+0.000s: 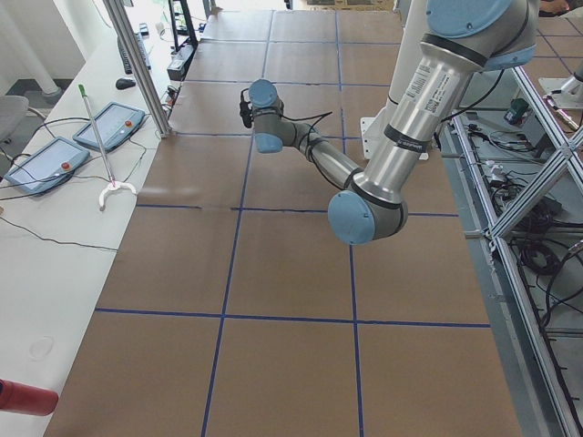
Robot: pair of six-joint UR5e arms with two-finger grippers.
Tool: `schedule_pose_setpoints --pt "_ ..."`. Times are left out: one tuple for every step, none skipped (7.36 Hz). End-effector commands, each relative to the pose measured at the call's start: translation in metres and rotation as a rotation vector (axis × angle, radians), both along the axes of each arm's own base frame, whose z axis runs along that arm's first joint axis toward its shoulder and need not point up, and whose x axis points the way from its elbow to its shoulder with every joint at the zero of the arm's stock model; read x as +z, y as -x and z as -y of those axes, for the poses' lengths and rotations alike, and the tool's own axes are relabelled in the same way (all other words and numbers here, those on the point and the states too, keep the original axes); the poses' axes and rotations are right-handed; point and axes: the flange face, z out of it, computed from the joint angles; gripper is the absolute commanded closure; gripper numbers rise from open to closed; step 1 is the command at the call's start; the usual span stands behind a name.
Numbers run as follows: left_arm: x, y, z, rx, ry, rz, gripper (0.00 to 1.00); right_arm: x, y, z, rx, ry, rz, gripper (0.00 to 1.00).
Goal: Flip mug
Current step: 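Carry the mug toward the table centre, rotating it opening-up with the left gripper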
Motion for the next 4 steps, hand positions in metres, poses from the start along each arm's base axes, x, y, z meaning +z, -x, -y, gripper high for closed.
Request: schedule_pose_setpoints --pt "-0.052 -0.077 -0.013 0.044 0.021 0.216 1.00 0.000 0.000 0.000 0.000 0.000 0.000 0.00" --pt "-0.071 -0.108 -0.025 0.076 0.017 0.289 1.00 0.000 0.000 0.000 0.000 0.000 0.000 0.00" --pt "-0.082 -0.150 -0.026 0.126 0.016 0.360 1.00 0.000 0.000 0.000 0.000 0.000 0.000 0.00" --pt "-0.088 -0.189 -0.021 0.161 0.027 0.402 1.00 0.000 0.000 0.000 0.000 0.000 0.000 0.00"
